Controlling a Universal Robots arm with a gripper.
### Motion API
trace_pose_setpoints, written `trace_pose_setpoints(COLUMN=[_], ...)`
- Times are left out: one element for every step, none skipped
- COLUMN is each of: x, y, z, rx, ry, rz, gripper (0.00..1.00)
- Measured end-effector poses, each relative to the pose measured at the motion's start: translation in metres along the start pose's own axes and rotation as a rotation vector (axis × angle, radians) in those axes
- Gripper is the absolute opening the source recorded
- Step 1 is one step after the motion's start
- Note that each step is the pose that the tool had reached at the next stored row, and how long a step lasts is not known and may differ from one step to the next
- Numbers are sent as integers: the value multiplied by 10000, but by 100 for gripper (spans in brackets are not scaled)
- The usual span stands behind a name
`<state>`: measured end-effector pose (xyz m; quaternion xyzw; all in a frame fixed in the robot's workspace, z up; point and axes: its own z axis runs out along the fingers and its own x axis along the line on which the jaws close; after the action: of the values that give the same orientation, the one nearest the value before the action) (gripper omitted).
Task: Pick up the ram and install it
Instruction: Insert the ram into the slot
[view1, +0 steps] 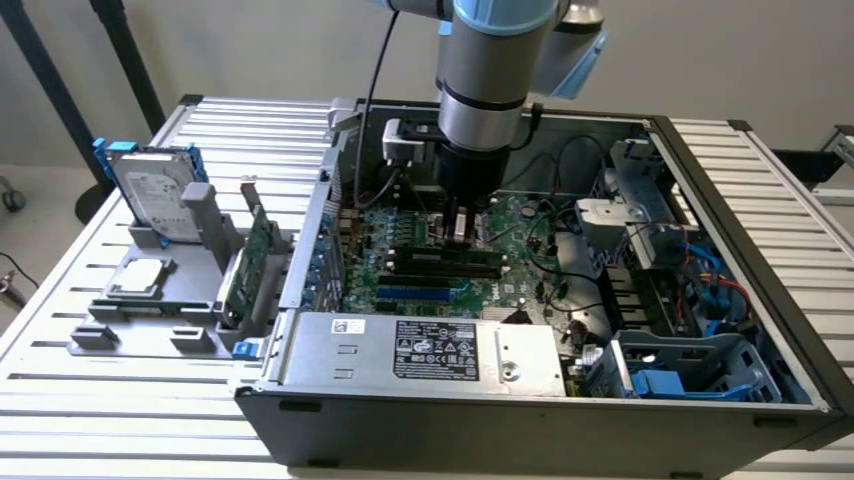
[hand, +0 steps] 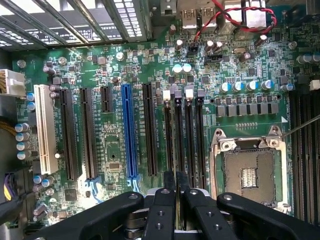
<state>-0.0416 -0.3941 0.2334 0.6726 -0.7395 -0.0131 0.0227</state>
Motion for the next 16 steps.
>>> trace_pose_setpoints(x=[-2, -3, -5, -7, -9, -10, -11, -12, -12, -12, -14, -16, -16, -17, -18, -19], y=[0, 0, 0, 0, 0, 0, 0, 0, 0, 0, 0, 0, 0, 0, 0, 0], z=[3, 6, 9, 13, 16, 20, 22, 24, 25, 26, 28, 32, 34, 35, 37, 38], rx=[1, 1, 1, 2, 3, 4, 4, 5, 5, 6, 7, 7, 8, 7, 8, 8], ry=[9, 17, 26, 34, 39, 45, 56, 64, 70, 73, 77, 84, 86, 89, 91, 94], rz=[0, 0, 1, 2, 2, 2, 3, 3, 4, 4, 4, 4, 5, 5, 5, 5], gripper=[14, 14, 14, 14, 14, 14, 14, 14, 14, 14, 14, 14, 14, 14, 14, 14])
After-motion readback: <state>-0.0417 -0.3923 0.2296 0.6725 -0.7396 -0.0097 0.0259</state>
